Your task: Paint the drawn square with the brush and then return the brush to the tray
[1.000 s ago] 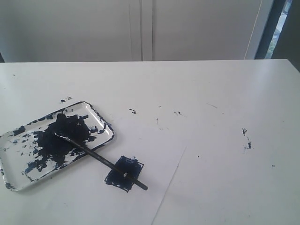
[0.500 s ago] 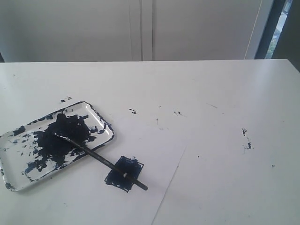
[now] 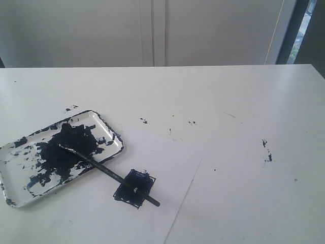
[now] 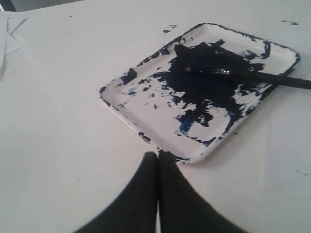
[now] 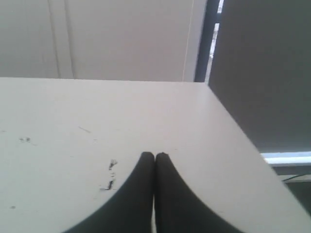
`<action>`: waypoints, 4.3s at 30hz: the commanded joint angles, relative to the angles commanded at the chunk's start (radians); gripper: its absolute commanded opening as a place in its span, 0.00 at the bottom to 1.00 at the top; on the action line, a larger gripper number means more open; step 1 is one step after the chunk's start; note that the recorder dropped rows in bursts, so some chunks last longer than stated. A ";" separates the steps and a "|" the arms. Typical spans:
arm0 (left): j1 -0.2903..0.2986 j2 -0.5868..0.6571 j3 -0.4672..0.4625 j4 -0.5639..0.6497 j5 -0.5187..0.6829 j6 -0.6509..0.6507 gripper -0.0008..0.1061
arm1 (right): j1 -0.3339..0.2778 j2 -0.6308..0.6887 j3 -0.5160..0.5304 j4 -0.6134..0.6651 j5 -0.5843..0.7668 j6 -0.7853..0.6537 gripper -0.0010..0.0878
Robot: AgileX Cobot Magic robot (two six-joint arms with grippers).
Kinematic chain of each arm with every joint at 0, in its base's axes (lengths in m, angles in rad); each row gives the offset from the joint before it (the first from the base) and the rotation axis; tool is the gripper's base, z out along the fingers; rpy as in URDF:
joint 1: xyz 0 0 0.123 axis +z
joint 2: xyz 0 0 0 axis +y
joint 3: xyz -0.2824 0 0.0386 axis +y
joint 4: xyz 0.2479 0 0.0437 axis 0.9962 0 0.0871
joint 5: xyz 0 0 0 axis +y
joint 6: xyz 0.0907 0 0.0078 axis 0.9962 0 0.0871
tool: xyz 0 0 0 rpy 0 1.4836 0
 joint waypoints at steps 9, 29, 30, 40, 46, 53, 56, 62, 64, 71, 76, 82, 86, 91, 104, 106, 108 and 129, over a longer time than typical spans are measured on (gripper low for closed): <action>-0.002 0.000 0.000 -0.002 -0.044 0.000 0.01 | 0.002 0.000 0.070 -0.004 0.014 0.000 0.01; -0.002 0.000 0.000 -0.002 -0.047 0.000 0.01 | 0.002 0.000 0.070 0.000 0.019 0.012 0.01; -0.002 0.000 0.000 -0.002 -0.047 0.000 0.01 | 0.002 0.000 0.070 0.000 0.016 0.012 0.01; -0.002 0.000 0.000 -0.002 -0.046 0.000 0.01 | 0.002 0.000 0.070 0.000 0.019 0.010 0.01; -0.002 0.000 0.000 -0.002 -0.041 0.000 0.01 | 0.002 0.000 0.070 0.000 0.030 -0.220 0.01; -0.002 0.000 0.000 -0.002 -0.045 0.000 0.01 | 0.002 0.000 0.070 0.002 0.037 -0.220 0.01; -0.002 0.000 0.000 -0.002 -0.020 -0.008 0.01 | 0.002 0.000 0.070 0.002 0.037 -0.220 0.01; -0.002 0.000 0.000 -0.002 0.009 -0.008 0.01 | 0.002 0.000 0.070 0.005 0.037 -0.220 0.01; -0.002 0.000 0.000 -0.002 0.030 -0.008 0.01 | 0.002 0.000 0.070 0.005 0.037 -0.218 0.01; -0.002 0.000 0.000 -0.003 0.030 -0.008 0.01 | 0.002 0.000 0.070 0.005 0.037 -0.218 0.01; -0.002 0.000 0.000 -0.004 -0.015 -0.002 0.01 | 0.002 0.000 0.070 0.005 0.037 -0.218 0.01; -0.002 0.000 0.000 -0.004 -0.042 0.000 0.01 | 0.002 0.000 0.070 0.005 0.037 -0.218 0.01; -0.002 0.000 0.000 -0.004 -0.037 0.000 0.01 | 0.002 0.000 0.070 0.005 0.037 -0.218 0.01; -0.002 0.000 0.000 -0.004 -0.028 0.000 0.01 | 0.002 0.000 0.070 0.005 0.037 -0.218 0.01; -0.002 0.000 0.000 -0.004 -0.023 0.000 0.01 | 0.002 0.000 0.070 0.005 0.037 -0.218 0.01; -0.002 0.000 0.000 -0.004 -0.023 0.000 0.01 | 0.002 0.000 0.070 0.005 0.037 -0.218 0.01; -0.002 0.000 0.000 -0.004 -0.023 0.000 0.01 | 0.002 0.000 0.070 0.005 0.037 -0.218 0.01; -0.002 0.000 0.000 -0.004 -0.023 0.000 0.01 | 0.002 0.000 0.070 0.005 0.037 -0.218 0.01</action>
